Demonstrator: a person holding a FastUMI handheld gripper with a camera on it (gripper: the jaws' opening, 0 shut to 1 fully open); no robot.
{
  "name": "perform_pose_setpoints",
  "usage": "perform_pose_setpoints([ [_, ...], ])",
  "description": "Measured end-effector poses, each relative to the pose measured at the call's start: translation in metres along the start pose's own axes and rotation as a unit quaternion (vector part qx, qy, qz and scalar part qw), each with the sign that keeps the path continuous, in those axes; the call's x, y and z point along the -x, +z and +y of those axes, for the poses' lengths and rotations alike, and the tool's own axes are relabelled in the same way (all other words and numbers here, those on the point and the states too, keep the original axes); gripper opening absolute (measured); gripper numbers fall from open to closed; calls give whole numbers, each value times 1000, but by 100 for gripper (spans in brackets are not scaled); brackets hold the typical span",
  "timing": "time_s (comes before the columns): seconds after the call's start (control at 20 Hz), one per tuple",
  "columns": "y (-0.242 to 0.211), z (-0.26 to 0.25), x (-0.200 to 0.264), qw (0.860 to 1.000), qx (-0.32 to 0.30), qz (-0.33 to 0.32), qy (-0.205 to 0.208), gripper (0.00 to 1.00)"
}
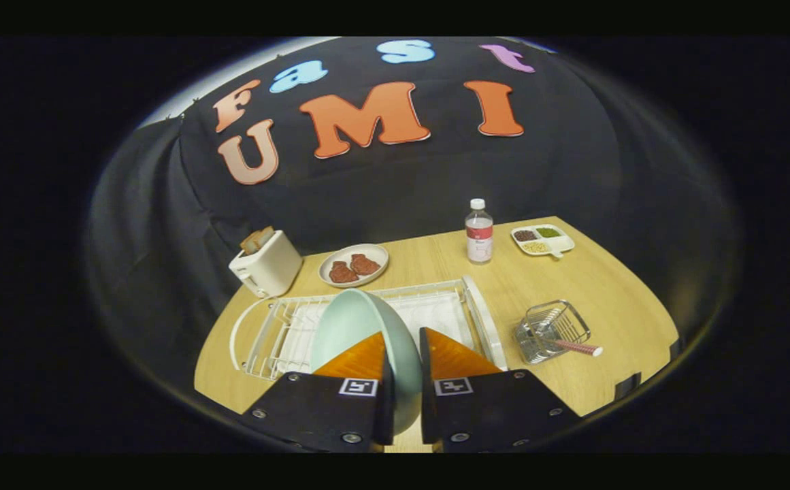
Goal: Take the plate from the dish rack, then take the spoon from the basket and place it into the plate.
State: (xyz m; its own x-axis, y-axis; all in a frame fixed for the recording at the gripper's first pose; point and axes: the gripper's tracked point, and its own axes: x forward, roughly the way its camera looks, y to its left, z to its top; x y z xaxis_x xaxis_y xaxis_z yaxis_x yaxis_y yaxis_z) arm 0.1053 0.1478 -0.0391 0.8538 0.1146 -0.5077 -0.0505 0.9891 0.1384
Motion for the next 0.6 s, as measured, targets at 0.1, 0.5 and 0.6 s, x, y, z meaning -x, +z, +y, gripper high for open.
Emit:
perform_pose_setpoints([
  [0.1,-17,0,18,999,-20,-1,27,16],
  [0.5,-102,-4,68,993,-87,-7,79,16],
  [0.6,-122,-7,69,991,-108,-2,84,16],
])
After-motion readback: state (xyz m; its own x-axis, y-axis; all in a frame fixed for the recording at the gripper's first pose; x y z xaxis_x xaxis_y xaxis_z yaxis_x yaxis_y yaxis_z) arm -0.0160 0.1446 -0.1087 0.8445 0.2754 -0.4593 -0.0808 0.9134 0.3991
